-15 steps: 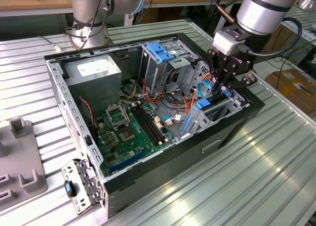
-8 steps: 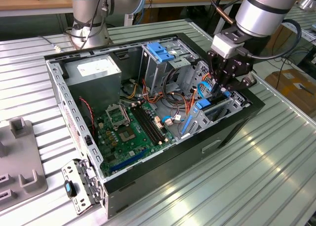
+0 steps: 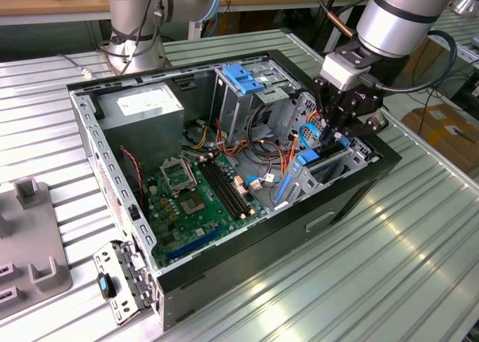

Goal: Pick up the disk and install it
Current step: 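Insert the first disk wire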

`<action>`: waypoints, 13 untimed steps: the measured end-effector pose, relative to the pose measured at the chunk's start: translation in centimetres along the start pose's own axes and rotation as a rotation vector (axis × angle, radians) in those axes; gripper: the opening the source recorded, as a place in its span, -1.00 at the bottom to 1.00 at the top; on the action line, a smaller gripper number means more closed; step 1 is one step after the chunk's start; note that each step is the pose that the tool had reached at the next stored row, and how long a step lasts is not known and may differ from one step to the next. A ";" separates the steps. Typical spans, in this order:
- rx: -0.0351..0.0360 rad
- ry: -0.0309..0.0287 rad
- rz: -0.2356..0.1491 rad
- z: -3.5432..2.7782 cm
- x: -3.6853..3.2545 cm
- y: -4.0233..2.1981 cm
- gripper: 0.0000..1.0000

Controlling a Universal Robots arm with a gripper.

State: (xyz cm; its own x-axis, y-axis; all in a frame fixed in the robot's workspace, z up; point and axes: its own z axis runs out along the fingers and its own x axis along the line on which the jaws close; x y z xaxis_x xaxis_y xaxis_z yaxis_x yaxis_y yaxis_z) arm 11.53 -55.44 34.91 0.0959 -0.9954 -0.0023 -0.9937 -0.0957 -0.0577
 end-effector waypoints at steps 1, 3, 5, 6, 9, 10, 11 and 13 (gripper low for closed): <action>0.0001 0.0000 0.000 0.00 0.00 0.00 -0.68; 0.0006 -0.0002 0.000 0.02 0.07 0.02 -0.68; 0.0009 0.0001 0.000 0.00 0.12 0.04 -0.68; 0.0010 0.0000 0.000 0.00 0.12 0.06 -0.68; 0.0011 0.0000 0.000 0.01 0.12 0.08 -0.68; 0.0011 0.0001 0.000 0.01 0.12 0.09 -0.68; 0.0011 0.0000 0.000 0.01 0.12 0.09 -0.68; 0.0012 -0.0003 0.000 0.10 0.12 0.09 -0.68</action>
State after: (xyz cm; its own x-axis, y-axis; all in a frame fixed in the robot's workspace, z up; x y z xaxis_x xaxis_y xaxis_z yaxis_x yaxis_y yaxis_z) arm 11.46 -55.57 34.80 0.0962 -0.9954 -0.0026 -0.9937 -0.0958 -0.0589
